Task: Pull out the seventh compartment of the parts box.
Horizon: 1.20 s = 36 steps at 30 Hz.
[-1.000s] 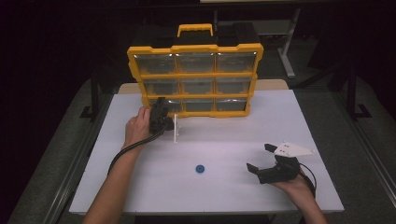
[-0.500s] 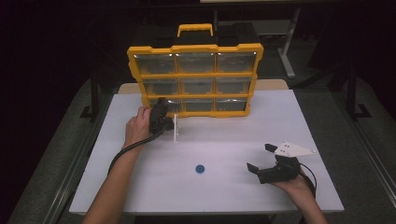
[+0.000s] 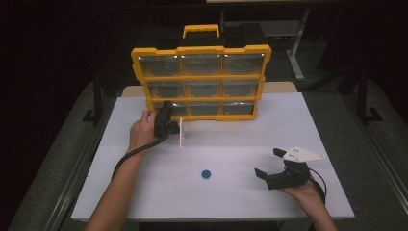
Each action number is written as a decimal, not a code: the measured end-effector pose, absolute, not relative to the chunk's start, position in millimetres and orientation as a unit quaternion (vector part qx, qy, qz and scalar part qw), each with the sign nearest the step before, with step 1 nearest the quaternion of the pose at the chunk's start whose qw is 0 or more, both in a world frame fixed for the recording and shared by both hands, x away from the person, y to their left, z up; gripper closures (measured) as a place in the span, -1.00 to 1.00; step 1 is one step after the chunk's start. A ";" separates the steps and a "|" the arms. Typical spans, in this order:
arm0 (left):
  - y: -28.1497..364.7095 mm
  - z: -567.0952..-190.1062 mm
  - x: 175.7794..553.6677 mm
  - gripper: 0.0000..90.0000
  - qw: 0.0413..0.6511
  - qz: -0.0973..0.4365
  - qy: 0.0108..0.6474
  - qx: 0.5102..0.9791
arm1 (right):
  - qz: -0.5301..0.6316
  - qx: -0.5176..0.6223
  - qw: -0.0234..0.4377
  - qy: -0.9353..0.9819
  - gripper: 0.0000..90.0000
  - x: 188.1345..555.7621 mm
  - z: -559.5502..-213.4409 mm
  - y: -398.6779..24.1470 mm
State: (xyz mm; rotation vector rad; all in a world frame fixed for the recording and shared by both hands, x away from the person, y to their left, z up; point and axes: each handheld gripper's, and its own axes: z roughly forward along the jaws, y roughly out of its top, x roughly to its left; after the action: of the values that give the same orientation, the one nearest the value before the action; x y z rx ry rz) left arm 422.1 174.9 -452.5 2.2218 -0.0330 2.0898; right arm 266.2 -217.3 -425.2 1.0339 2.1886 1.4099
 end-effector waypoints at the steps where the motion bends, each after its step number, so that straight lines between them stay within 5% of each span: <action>1: 174.9 -452.7 422.1 0.33 0.046 0.685 -0.011 0.727 | 0.496 0.364 0.169 0.770 -1.00 266.1 -425.2 -217.2; 36: 173.3 -454.2 423.8 0.71 0.041 0.693 -0.008 0.719 | 0.496 0.365 0.172 0.769 -1.00 265.7 -425.3 -218.3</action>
State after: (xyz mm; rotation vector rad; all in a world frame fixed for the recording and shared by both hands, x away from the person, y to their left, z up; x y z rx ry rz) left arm 423.8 173.3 -454.2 2.2026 -0.0242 2.1232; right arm 265.7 -218.3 -425.3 1.0355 2.1824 1.4088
